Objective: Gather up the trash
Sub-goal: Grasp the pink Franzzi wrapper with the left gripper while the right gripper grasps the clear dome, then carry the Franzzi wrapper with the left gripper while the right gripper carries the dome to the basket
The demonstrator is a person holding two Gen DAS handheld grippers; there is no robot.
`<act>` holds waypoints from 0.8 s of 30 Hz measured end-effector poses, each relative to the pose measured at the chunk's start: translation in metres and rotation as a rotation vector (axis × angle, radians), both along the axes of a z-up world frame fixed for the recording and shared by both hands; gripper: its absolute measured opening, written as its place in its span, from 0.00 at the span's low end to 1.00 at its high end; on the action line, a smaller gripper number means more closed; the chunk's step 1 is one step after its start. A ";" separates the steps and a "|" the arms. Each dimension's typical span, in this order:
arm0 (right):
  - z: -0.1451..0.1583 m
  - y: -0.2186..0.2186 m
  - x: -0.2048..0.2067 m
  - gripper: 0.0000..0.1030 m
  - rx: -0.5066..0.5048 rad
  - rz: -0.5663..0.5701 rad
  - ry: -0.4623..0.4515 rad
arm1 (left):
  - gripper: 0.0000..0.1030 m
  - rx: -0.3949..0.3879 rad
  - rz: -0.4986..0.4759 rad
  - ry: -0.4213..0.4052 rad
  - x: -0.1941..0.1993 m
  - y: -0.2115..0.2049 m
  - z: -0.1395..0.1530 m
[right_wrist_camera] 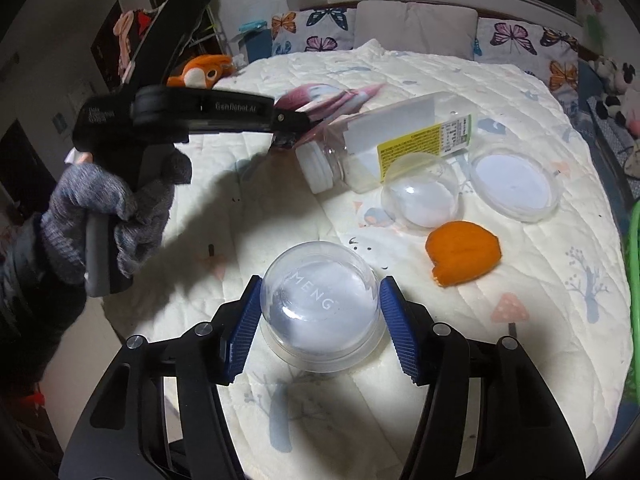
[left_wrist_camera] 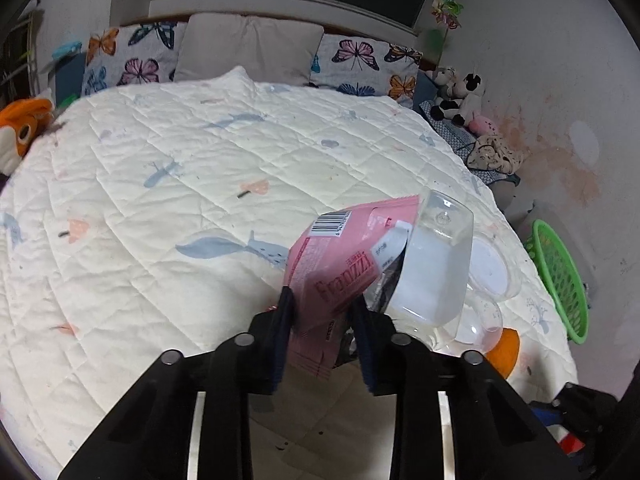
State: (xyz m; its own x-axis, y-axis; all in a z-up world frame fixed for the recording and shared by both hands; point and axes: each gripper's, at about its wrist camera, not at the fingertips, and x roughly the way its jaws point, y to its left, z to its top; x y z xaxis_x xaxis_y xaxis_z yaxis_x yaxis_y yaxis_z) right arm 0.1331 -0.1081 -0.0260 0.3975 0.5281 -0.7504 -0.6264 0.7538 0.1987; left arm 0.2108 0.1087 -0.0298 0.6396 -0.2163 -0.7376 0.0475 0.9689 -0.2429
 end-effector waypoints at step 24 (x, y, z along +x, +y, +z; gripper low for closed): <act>0.050 -0.155 0.014 0.58 0.095 -0.346 -0.083 | 0.17 -0.037 -0.158 -0.172 -0.043 -0.080 0.089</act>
